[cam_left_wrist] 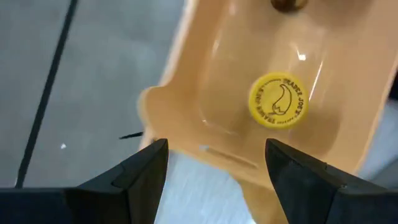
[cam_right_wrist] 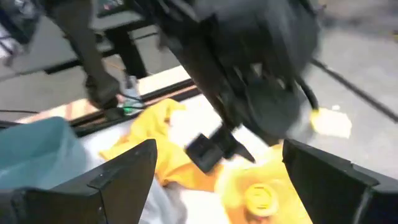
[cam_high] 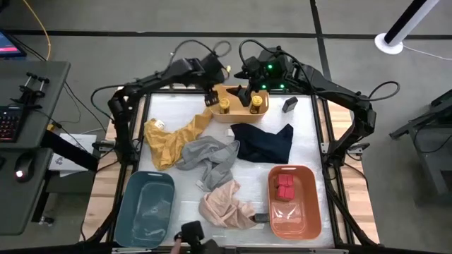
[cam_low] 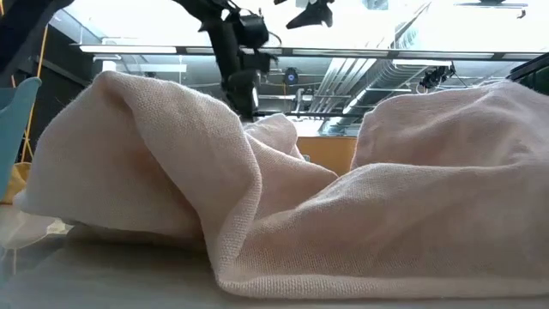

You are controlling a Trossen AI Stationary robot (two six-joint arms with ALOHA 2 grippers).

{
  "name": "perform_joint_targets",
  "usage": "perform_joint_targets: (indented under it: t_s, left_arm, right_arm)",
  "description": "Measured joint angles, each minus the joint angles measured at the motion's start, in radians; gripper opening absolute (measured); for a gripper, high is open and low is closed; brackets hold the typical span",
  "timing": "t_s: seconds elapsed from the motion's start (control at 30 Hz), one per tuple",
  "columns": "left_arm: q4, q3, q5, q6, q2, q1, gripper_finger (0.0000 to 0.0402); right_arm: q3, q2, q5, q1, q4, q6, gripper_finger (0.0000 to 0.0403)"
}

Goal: Sort spices by type
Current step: Put the yellow seasoning bottle into the yellow bin

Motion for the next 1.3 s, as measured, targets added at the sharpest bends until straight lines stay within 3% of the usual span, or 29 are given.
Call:
perform_joint_targets:
  t_s: [0.13,0.23,0.37,0.43,0.5,0.57,0.63,0.77,0.8,1.03,1.3]
  left_arm:
    - [-0.029,0.001,0.007,-0.049,-0.075,0.05,0.024]
    - [-0.033,-0.035,0.054,-0.112,-0.149,0.101,0.0205]
    - [0.064,-0.185,0.16,-0.188,-0.301,0.156,0.0113]
    - [0.139,-0.298,0.204,-0.223,-0.395,0.164,0.0051]
    - [0.231,-0.424,0.256,-0.259,-0.502,0.16,0.0014]
    - [0.328,-0.554,0.307,-0.295,-0.614,0.134,0.0017]
    - [0.407,-0.678,0.318,-0.36,-0.723,0.088,0.0018]
    - [0.567,-0.892,0.294,-0.49,-0.923,-0.033,0.0003]
    - [0.604,-0.935,0.283,-0.517,-0.966,-0.064,0.0004]
    - [0.772,-1.132,0.156,-0.687,-1.16,-0.208,0.0001]
    - [0.775,-1.15,0.117,-0.686,-1.179,-0.232,0.0]
  right_arm:
    - [0.0,0.0,0.077,0.0,-0.044,-0.06,0.0343]
    - [0.0,0.0,0.14,0.0,-0.081,-0.103,0.0343]
    - [0.0,0.001,0.165,-0.002,-0.105,-0.165,0.0343]
    - [0.0,0.014,0.172,-0.008,-0.102,-0.163,0.0342]
    - [0.001,0.046,0.191,-0.021,-0.112,-0.145,0.033]
    - [0.001,0.095,0.187,-0.039,-0.127,-0.145,0.0298]
    - [0.001,0.154,0.153,-0.054,-0.123,-0.142,0.0239]
    - [0.0,0.27,0.054,-0.066,-0.053,-0.143,0.0057]
    - [0.0,0.294,0.015,-0.07,-0.026,-0.145,0.0029]
    - [0.0,0.41,-0.039,-0.074,0.062,-0.11,0.0004]
    - [0.0,0.467,-0.028,-0.074,0.139,-0.054,0.0001]
